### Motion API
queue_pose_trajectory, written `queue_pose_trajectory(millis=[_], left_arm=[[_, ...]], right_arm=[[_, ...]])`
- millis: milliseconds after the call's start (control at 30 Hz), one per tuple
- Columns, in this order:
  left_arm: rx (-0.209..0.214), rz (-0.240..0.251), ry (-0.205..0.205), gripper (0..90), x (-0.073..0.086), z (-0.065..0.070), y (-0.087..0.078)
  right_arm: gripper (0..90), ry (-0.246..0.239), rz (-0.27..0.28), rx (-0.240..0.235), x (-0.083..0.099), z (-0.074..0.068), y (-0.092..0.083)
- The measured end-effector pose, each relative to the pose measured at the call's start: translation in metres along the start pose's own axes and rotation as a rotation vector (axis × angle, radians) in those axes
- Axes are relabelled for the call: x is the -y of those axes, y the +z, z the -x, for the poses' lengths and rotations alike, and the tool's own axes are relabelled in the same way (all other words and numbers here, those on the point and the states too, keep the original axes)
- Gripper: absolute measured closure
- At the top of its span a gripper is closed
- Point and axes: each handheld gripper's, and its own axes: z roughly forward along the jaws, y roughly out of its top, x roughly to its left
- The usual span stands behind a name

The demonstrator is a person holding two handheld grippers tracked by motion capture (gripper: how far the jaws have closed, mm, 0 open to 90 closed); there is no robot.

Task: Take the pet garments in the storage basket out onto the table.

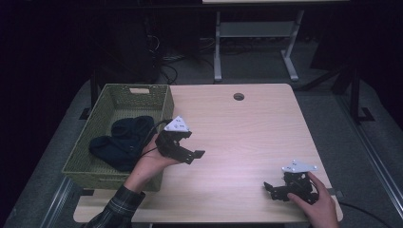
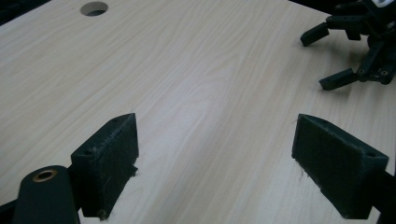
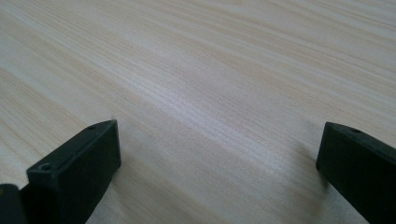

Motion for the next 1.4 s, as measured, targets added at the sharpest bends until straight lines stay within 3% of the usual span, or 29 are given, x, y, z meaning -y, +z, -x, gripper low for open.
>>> queue_pose_trajectory(millis=[767,1400], left_arm=[[-0.083,0.023,-0.033,14.2,-0.010,-0.041,-0.037],[-0.169,0.020,-0.106,14.2,0.013,-0.071,-0.067]], right_arm=[[0.0,0.004,0.001,0.001,0.000,0.000,0.000],[0.0,0.004,0.001,0.001,0.000,0.000,0.000]])
